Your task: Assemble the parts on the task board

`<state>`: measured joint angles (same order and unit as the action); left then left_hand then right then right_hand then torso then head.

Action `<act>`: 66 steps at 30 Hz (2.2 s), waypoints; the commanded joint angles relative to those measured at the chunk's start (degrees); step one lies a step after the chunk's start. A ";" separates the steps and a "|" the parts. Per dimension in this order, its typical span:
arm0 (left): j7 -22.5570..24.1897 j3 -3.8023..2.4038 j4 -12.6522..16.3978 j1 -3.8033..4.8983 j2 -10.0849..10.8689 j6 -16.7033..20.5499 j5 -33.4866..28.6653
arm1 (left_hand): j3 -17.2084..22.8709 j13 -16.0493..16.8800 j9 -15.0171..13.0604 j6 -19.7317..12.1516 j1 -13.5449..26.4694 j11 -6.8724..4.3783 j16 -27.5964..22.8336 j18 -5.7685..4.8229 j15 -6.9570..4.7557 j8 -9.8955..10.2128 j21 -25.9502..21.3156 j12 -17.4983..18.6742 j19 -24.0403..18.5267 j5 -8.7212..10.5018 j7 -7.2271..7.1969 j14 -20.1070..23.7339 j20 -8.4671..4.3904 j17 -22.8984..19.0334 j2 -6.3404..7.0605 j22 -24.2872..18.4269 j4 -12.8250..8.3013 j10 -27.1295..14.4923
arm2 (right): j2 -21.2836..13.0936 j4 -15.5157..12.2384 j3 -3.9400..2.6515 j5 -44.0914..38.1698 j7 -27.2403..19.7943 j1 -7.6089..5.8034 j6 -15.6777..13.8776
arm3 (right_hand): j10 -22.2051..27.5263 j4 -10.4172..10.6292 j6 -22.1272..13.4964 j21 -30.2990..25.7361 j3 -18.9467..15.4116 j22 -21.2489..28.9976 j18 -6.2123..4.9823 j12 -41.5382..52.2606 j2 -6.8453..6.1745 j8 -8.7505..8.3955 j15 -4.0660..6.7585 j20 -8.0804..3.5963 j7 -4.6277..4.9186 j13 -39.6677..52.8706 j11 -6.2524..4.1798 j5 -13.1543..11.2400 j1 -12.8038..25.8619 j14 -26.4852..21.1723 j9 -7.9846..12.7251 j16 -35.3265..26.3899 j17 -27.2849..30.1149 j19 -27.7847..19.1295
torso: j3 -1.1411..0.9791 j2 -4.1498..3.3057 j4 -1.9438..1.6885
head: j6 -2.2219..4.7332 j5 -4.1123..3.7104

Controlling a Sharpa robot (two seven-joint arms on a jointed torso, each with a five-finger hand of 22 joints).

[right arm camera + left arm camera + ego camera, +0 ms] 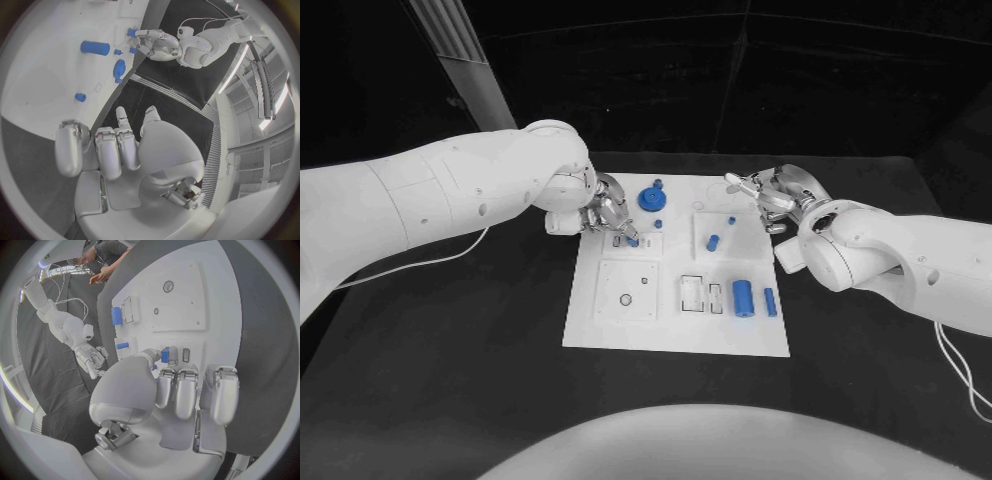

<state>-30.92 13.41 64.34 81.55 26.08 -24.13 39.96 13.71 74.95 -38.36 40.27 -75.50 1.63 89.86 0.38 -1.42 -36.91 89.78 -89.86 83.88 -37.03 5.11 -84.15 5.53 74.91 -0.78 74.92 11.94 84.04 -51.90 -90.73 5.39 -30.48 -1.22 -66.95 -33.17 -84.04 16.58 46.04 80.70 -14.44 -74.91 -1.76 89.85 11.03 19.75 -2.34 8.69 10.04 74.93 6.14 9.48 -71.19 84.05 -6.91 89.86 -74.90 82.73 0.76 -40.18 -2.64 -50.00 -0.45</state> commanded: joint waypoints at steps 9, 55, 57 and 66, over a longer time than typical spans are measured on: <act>-1.50 -0.01 -0.25 -0.26 -0.21 -1.40 -0.09 | 0.23 15.05 -0.05 0.27 0.52 -0.17 0.14 -0.38 -0.28 -0.21 0.22 -0.14 6.12 0.42 -0.13 -5.85 -0.40 15.09 0.11 15.08 0.14 5.96 | -0.10 -0.35 -0.02 0.86 -0.86 -0.08 -0.04 | -5.96 0.01 -0.02 -0.24 -0.39 -8.80 -1.13 0.15 0.14 0.11 0.29 -0.37 -0.11 15.07 -0.46 -0.39 -0.61 5.95 0.09 0.14 -15.10 0.07 | 0.01 0.01 0.02 | 0.00 -0.04; 1.39 -0.01 2.03 -0.41 1.71 3.49 -0.08 | -19.41 15.05 -1.10 1.74 23.22 0.44 0.14 -0.38 0.72 2.58 0.22 -0.14 6.12 33.86 0.55 -5.85 0.56 15.09 1.67 15.08 4.94 5.96 | -0.10 -0.25 -0.02 1.47 -0.52 -0.08 0.36 | -5.96 0.07 0.04 -0.23 -0.44 -8.81 -1.12 0.15 0.28 0.14 0.30 -0.39 -0.12 15.07 -0.48 -0.45 -0.61 5.95 0.12 0.14 -15.10 0.09 | 0.01 0.08 -0.16 | 0.00 -0.20; 1.91 -0.02 3.36 0.09 2.90 3.55 -0.08 | -20.01 15.05 -1.20 1.74 23.93 0.42 0.14 -0.38 0.70 2.62 0.22 -0.14 6.12 34.19 0.54 -5.85 0.55 15.09 1.94 15.08 4.98 5.96 | -0.06 -0.15 -0.02 1.47 -0.54 -0.08 0.39 | -5.96 0.07 0.04 -0.23 -0.44 -8.81 -1.12 0.15 0.28 0.14 0.30 -0.39 -0.12 15.07 -0.48 -0.45 -0.61 5.95 0.12 0.14 -15.10 0.09 | -0.05 0.17 -0.20 | 0.00 -0.18; 3.64 -0.02 8.79 4.14 7.33 5.29 -0.08 | -19.95 15.05 -1.72 0.61 22.10 0.53 0.14 -0.38 0.71 2.54 0.22 -0.14 6.12 34.22 0.71 -5.85 0.49 15.09 2.12 15.08 4.81 5.96 | 0.10 0.15 -0.02 1.47 -0.65 -0.04 0.43 | -5.96 0.07 0.04 -0.23 -0.44 -8.81 -1.12 0.15 0.28 0.14 0.30 -0.39 -0.12 15.07 -0.48 -0.45 -0.61 5.95 0.12 0.14 -15.10 0.09 | -0.03 0.19 -0.14 | 0.11 0.15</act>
<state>-29.35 13.43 72.61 85.27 33.17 -20.44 39.90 -6.14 74.95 -40.01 41.25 -52.93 1.63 89.86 0.37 -1.21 -34.42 89.78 -89.86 84.07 -3.05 5.91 -83.94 5.75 74.91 1.40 74.92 16.90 84.04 -51.85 -90.56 5.39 -29.10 -1.37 -66.94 -33.03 -84.04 16.73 46.04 80.70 -14.58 -74.90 -1.76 89.85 11.25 19.75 -2.35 8.69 10.04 74.94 6.14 9.20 -71.41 84.05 -6.87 89.86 -74.90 82.73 0.76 -40.03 -2.82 -49.93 -0.43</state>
